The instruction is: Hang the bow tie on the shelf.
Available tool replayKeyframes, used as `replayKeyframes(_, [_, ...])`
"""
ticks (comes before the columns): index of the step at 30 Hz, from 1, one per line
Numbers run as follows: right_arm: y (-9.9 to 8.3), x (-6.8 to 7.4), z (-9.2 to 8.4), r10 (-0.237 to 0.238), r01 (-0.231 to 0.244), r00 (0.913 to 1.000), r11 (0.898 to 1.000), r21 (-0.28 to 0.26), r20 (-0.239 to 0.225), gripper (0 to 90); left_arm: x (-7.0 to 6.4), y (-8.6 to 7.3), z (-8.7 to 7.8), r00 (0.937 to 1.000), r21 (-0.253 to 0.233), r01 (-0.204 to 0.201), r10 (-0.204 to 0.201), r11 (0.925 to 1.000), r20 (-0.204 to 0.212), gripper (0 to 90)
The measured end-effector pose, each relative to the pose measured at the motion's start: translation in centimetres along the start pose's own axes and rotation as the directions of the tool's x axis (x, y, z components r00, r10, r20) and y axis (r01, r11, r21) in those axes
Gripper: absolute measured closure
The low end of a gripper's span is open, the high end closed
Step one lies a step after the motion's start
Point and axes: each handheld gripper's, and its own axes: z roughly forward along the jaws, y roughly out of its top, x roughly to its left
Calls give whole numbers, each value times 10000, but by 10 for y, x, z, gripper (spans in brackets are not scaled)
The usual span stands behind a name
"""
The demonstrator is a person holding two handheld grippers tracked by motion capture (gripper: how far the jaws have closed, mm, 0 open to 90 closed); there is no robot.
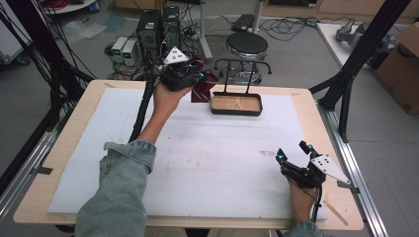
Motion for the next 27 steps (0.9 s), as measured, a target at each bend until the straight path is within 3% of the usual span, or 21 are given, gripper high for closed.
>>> replayKeyframes(3, [0,0,0,1,-1,10000,10000,-9,7,115,7,2,4,9990,-282,440,-441,9986,-24,669])
replayKeyframes(23, [0,-1,0,33,-33,10000,10000,13,-41,115,5,-13,51,9931,-775,1119,-1142,9907,-260,670])
replayKeyframes(27, [0,-1,1,49,-49,10000,10000,5,-61,115,7,-18,56,9919,-758,1121,-1161,9908,-507,670])
